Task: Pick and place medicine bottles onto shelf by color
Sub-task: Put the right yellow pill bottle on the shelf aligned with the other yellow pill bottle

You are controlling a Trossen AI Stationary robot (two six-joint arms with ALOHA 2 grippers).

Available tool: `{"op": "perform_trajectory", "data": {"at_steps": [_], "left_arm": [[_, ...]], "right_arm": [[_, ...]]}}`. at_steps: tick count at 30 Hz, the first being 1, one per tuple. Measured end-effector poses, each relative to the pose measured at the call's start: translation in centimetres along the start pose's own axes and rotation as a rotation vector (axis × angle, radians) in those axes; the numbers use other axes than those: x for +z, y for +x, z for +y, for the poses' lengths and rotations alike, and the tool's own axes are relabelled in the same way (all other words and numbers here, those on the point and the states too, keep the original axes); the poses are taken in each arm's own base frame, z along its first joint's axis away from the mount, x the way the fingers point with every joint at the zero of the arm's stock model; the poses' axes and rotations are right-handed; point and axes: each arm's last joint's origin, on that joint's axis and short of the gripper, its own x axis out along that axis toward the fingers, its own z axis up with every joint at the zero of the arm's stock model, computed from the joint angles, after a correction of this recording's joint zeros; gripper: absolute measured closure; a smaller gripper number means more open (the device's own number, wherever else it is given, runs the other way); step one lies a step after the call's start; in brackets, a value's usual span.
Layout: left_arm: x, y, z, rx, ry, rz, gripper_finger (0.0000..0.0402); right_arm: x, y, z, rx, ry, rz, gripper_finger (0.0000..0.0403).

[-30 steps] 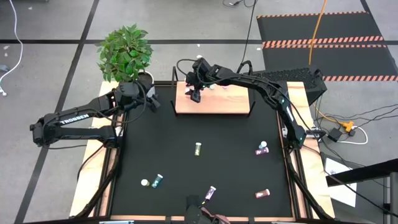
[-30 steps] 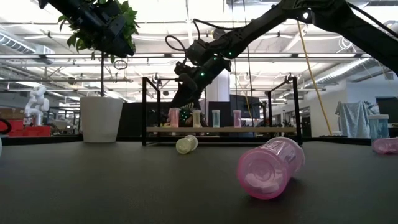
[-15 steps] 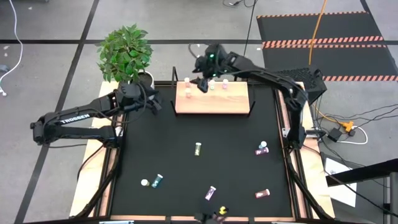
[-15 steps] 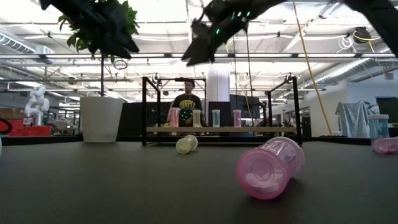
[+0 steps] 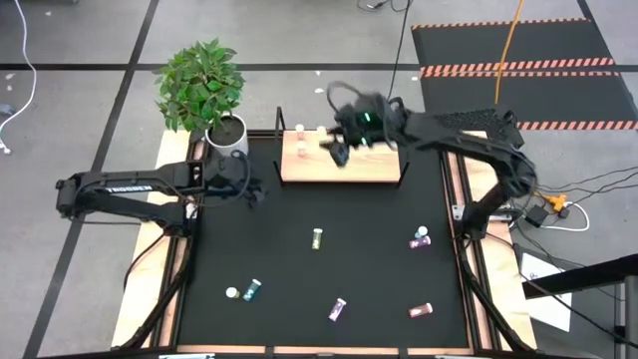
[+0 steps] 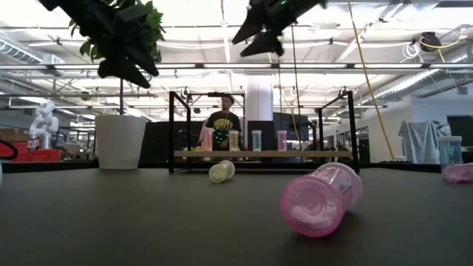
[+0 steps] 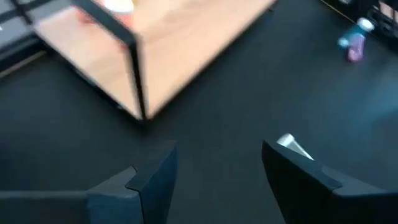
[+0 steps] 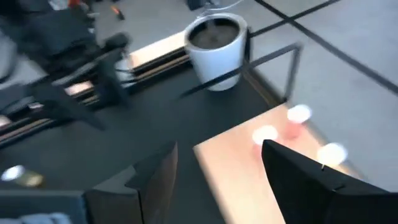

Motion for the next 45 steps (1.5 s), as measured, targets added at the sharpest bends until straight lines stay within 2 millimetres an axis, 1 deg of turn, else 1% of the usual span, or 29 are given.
{"op": "perform_trajectory", "data": {"at_steps": [2, 4, 7, 10, 13, 16, 19, 22, 25, 29, 33, 36, 41, 45], "left_arm": [[-0.3, 0.8, -0.7, -0.021, 0.015, 0.030, 0.0167], [-0.3, 1.7, -1.6, -0.058, -0.005, 0.034, 0.0167], [-0.3, 3.3, -3.2, -0.112, -0.123, 0.013, 0.0167], [-0.3, 5.3, -5.1, -0.188, -0.267, -0.016, 0.0167], [-1.1, 7.1, -7.2, -0.246, -0.321, 0.002, 0.0167], [-2.2, 8.7, -9.1, -0.226, -0.340, 0.087, 0.0167], [-2.7, 9.9, -11.4, -0.201, -0.339, 0.161, 0.0167], [-3.1, 11.1, -13.6, -0.151, -0.328, 0.237, 0.0167], [-3.1, 12.4, -14.5, -0.039, -0.340, 0.320, 0.0167], [-2.6, 14.7, -14.8, 0.087, -0.369, 0.381, 0.0167], [-1.7, 16.9, -14.6, 0.108, -0.405, 0.394, 0.0167], [-1.7, 18.3, -13.9, 0.129, -0.444, 0.425, 0.0167], [-2.1, 19.7, -13.0, 0.153, -0.500, 0.488, 0.0167], [-2.4, 20.2, -12.6, 0.177, -0.500, 0.507, 0.0167]], "right_arm": [[-2.1, -0.9, 1.6, 0.022, 0.019, -0.008, 0.0181], [-3.9, -2.2, 2.9, 0.070, 0.039, -0.036, 0.0185], [-6.6, -4.1, 4.4, 0.140, 0.093, -0.061, 0.0189], [-9.4, -6.2, 5.2, 0.160, 0.164, -0.049, 0.0191], [-12.1, -8.3, 5.8, 0.170, 0.227, -0.046, 0.0191], [-14.8, -10.0, 6.1, 0.186, 0.271, -0.038, 0.0191], [-17.4, -10.9, 6.1, 0.199, 0.313, -0.008, 0.0191], [-19.4, -11.3, 6.1, 0.221, 0.352, 0.043, 0.0191], [-21.1, -11.3, 6.4, 0.222, 0.374, 0.118, 0.0191], [-22.6, -11.1, 6.9, 0.232, 0.388, 0.175, 0.0191], [-23.5, -10.8, 7.4, 0.214, 0.399, 0.187, 0.0191], [-23.9, -10.9, 7.6, 0.220, 0.407, 0.200, 0.0191], [-24.1, -11.1, 8.1, 0.223, 0.413, 0.196, 0.0191], [-24.3, -11.3, 8.3, 0.208, 0.408, 0.178, 0.0191]]}}
